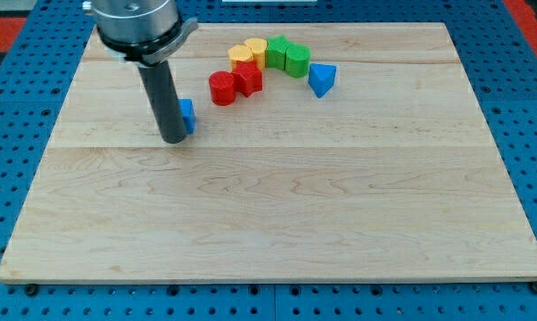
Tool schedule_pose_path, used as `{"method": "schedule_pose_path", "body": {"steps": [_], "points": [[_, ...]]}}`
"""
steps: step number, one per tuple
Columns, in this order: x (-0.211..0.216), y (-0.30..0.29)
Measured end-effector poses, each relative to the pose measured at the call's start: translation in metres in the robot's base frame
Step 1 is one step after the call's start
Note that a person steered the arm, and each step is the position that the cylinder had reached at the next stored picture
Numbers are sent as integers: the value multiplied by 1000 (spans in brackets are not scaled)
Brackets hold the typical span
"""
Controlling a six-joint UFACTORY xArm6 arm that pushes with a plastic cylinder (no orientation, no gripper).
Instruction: Separate blue triangle away from the green circle
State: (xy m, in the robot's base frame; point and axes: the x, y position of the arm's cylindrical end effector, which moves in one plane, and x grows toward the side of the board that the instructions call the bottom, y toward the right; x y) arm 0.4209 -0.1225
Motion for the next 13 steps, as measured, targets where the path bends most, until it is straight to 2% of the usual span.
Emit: {"method": "schedule_pose_path", "body": {"steps": [3, 4, 5, 6, 7, 9, 10, 12, 13], "points": [[-51, 1], [-5, 12], [23, 126], [-7, 277], [-55, 355], [-142, 279], [-142, 227], [-75, 161], [-42, 165]]}}
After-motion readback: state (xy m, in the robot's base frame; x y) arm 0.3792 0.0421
